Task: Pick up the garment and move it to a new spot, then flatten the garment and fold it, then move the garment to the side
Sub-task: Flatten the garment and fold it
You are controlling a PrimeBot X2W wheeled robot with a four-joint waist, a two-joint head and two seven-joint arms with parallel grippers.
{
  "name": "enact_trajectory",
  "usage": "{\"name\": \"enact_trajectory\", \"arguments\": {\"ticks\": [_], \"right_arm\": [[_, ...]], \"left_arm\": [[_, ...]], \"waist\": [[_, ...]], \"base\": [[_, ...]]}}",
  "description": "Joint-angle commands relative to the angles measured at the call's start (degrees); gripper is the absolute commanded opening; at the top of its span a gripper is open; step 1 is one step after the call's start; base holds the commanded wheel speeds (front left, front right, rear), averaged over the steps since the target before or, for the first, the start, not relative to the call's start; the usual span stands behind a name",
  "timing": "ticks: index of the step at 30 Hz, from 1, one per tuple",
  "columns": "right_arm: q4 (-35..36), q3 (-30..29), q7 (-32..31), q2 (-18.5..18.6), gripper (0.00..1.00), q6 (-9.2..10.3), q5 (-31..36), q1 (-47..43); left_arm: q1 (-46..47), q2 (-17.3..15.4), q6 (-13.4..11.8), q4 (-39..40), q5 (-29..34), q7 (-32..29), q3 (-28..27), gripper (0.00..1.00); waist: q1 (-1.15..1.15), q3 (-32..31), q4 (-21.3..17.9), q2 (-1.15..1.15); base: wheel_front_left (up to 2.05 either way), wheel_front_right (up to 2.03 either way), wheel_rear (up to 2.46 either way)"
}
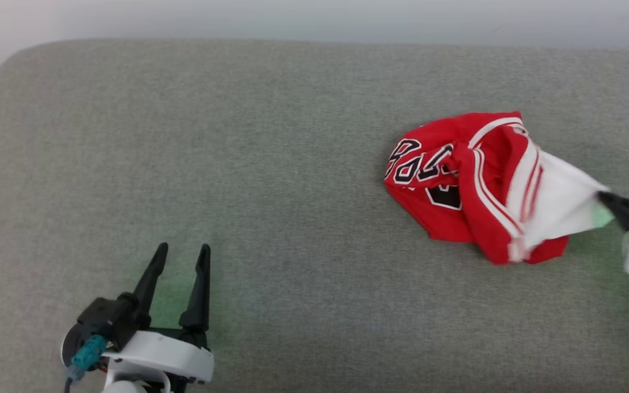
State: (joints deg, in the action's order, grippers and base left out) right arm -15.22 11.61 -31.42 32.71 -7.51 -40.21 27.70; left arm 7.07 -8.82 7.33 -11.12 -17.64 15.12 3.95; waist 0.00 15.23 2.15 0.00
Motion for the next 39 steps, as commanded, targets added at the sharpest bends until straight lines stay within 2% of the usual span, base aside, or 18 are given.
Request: {"name": "enact_trajectory", "arguments": {"ticks": [1, 8, 15, 22, 27, 28, 29, 33, 37, 39], "right_arm": [[0.4, -2.0, 0.6, 0.8, 0.00, 0.04, -0.3, -1.6], [0.2, -15.2, 2.4, 1.9, 0.00, 0.04, -0.2, -6.6], [-4.9, -25.7, 6.5, 0.7, 0.00, 0.04, 6.6, -7.8], [-12.9, -28.7, 8.7, -3.4, 0.00, 0.04, 14.5, -5.9], [-17.4, -29.8, 13.5, -6.3, 0.00, 0.05, 15.4, -3.3], [-17.5, -30.0, 14.7, -6.7, 0.40, 0.05, 15.0, -2.9], [-17.3, -30.0, 16.2, -6.8, 1.00, 0.05, 15.0, -2.8], [-15.5, -30.1, 21.9, -7.7, 1.00, 0.05, 13.9, -4.4], [-11.4, -29.8, 26.1, -9.4, 1.00, 0.04, 11.0, -6.3], [-10.1, -29.6, 26.9, -9.8, 1.00, 0.04, 10.3, -7.0]], "left_arm": [[0.0, -0.2, 0.2, 0.2, -0.3, 0.0, 0.0, 1.00], [-0.2, -1.1, 0.2, 0.5, -0.5, 0.0, 0.5, 1.00], [1.1, -2.0, 0.2, 0.4, -0.7, 0.0, 1.5, 1.00], [2.3, -2.2, 0.2, -0.3, -0.8, 0.0, 2.3, 1.00], [4.4, -3.1, 0.2, -0.9, -1.4, 0.0, 3.8, 1.00], [5.1, -3.8, 0.2, -0.9, -1.9, 0.0, 4.6, 1.00], [6.1, -4.7, 0.2, -1.0, -1.9, 0.0, 5.4, 1.00], [12.1, -9.3, 0.2, -1.1, -3.5, -1.1, 9.6, 1.00], [20.1, -13.8, 0.2, 1.1, -7.1, -6.0, 15.5, 1.00], [22.4, -14.8, 0.2, 1.6, -8.5, -7.6, 17.3, 1.00]], "waist": [[0.00, -0.2, -0.6, 0.00], [0.00, 0.3, -2.0, 0.00], [0.00, 1.8, -2.0, 0.00], [0.00, 3.2, -1.3, 0.00], [0.00, 3.4, -1.3, 0.00], [0.00, 3.3, -1.5, 0.00], [0.00, 3.1, -1.7, 0.00], [0.00, 2.2, -3.7, 0.00], [0.00, 1.7, -7.1, 0.00], [0.00, 1.7, -8.0, 0.00]], "base": [[0.00, 0.00, 0.00], [0.00, 0.00, 0.00], [0.00, 0.00, 0.00], [0.00, 0.00, 0.00], [0.00, 0.00, 0.00], [0.00, 0.00, 0.00], [0.00, 0.00, 0.00], [0.00, 0.00, 0.00], [0.00, 0.00, 0.00], [0.00, 0.00, 0.00]]}}
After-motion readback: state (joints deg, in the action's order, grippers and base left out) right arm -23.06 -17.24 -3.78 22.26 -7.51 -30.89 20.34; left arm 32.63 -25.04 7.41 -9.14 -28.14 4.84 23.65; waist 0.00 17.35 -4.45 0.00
